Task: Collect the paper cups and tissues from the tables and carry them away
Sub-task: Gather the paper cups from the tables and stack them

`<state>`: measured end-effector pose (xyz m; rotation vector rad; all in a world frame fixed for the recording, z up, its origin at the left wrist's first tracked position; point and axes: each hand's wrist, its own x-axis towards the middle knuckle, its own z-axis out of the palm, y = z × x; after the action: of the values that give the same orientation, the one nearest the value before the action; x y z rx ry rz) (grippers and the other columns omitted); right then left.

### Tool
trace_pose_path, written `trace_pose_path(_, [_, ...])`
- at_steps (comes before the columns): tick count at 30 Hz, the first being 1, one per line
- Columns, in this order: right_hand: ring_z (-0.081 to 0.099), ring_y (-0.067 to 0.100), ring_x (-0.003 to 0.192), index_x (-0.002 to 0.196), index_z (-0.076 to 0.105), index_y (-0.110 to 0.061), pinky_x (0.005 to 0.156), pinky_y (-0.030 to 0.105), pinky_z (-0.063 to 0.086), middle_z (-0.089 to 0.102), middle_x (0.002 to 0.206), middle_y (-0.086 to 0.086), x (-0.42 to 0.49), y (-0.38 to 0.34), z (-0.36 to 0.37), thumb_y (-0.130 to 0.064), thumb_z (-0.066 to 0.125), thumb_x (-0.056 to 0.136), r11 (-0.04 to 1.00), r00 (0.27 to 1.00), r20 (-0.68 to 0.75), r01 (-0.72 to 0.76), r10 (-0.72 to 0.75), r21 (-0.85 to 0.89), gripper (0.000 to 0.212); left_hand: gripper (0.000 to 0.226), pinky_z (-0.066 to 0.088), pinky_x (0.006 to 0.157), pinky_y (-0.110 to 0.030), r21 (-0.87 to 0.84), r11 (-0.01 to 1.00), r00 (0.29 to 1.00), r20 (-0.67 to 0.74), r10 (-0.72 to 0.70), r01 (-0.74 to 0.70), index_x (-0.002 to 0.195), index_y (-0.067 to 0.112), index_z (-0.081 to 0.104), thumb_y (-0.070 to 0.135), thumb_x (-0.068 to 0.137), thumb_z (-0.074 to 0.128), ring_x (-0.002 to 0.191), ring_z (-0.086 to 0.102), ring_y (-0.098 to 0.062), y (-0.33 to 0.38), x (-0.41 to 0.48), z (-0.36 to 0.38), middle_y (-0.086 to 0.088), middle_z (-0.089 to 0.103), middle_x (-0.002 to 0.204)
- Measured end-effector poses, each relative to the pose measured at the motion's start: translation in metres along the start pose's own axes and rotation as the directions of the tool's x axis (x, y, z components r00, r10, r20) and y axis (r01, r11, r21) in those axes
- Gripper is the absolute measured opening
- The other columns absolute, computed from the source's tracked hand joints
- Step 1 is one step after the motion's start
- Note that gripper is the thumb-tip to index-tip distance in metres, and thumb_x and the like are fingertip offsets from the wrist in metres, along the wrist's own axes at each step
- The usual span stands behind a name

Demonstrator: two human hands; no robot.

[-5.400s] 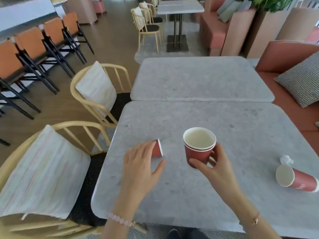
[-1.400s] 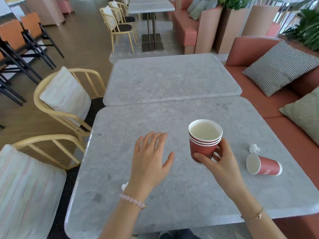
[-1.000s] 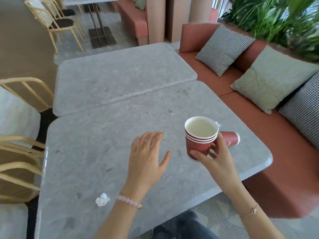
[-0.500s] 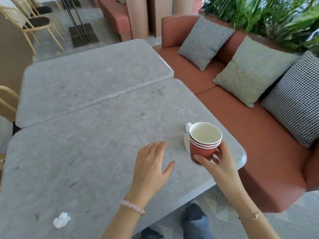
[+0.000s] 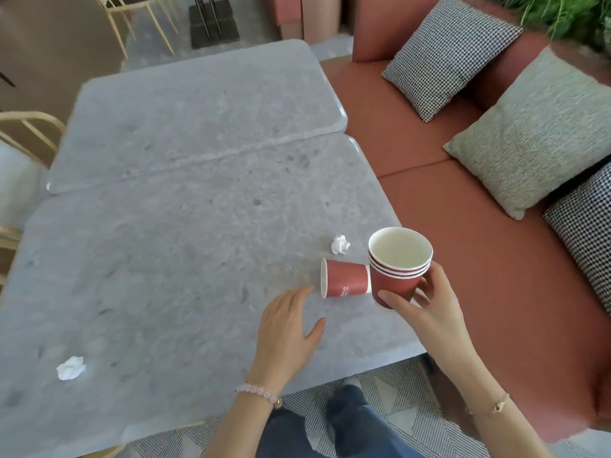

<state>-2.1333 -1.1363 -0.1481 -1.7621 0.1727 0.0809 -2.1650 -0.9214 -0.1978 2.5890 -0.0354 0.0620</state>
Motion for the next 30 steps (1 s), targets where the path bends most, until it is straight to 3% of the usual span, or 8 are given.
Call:
trace_pose_path(4, [0.060,0.005,0.105,0.120,0.049,-0.030,0.086,0.017,0.045,0.062,0.116,-0.009,0.009,0.003,-0.006,-0.016,0.083,0.066,1.000,0.999,0.045,0.000,0.001,-0.022,0.066,0.052,0.033,0.106,-0.031,-0.113,0.983,0.989,0.025,-0.144,0.146,0.131,0.016,0.048,0.033,0.085,0.064,0.125,0.045,-0.016,0.001,-0.004,0.014,0.000,0.053,0.132])
trace_pose_path(8, [0.060,0.007,0.106,0.122,0.048,-0.030,0.090,0.024,0.046,0.061,0.118,-0.009,0.013,0.005,-0.006,-0.018,0.084,0.065,0.999,0.998,0.069,-0.004,0.006,-0.035,0.067,0.050,0.026,0.100,-0.016,-0.264,0.929,0.965,0.032,-0.260,0.259,0.128,0.016,0.049,0.027,0.084,0.068,0.123,0.045,-0.015,-0.001,-0.005,0.026,0.002,0.053,0.129])
trace_pose_path(14, [0.060,-0.005,0.100,0.115,0.050,-0.041,0.078,0.008,0.047,0.063,0.111,-0.017,0.017,0.010,-0.007,-0.016,0.084,0.065,0.999,0.996,0.087,-0.018,0.023,-0.050,0.065,0.063,0.026,0.102,-0.019,-0.327,0.877,0.935,0.099,-0.339,0.353,0.132,0.014,0.045,0.024,0.077,0.073,0.126,0.041,-0.016,-0.017,0.019,0.034,0.000,0.048,0.134])
trace_pose_path(18, [0.059,-0.007,0.100,0.117,0.052,-0.036,0.082,0.013,0.046,0.064,0.109,-0.020,0.021,0.012,-0.008,-0.017,0.083,0.065,0.996,0.995,0.083,-0.046,0.052,-0.078,0.064,0.082,0.022,0.102,-0.019,-0.357,0.860,0.930,0.198,-0.311,0.364,0.140,0.023,0.034,0.031,0.071,0.078,0.128,0.032,-0.005,-0.027,0.036,0.039,0.008,0.039,0.141])
trace_pose_path(23, [0.060,-0.004,0.101,0.121,0.052,-0.030,0.084,0.017,0.044,0.064,0.111,-0.018,0.023,0.010,-0.004,-0.017,0.084,0.065,0.993,0.996,0.057,-0.068,0.074,-0.096,0.065,0.101,0.021,0.106,-0.021,-0.366,0.876,0.930,0.307,-0.205,0.314,0.145,0.024,0.025,0.033,0.064,0.084,0.134,0.025,-0.007,-0.036,0.060,0.043,0.009,0.031,0.146])
trace_pose_path(30, [0.061,-0.003,0.101,0.115,0.053,-0.037,0.085,0.018,0.044,0.065,0.108,-0.018,0.029,0.008,0.003,-0.017,0.084,0.066,0.989,0.995,0.031,-0.092,0.096,-0.120,0.061,0.094,0.020,0.105,-0.018,-0.352,0.925,0.944,0.329,-0.023,0.145,0.143,0.024,0.029,0.024,0.064,0.082,0.131,0.033,-0.012,-0.036,0.080,0.046,0.005,0.038,0.142])
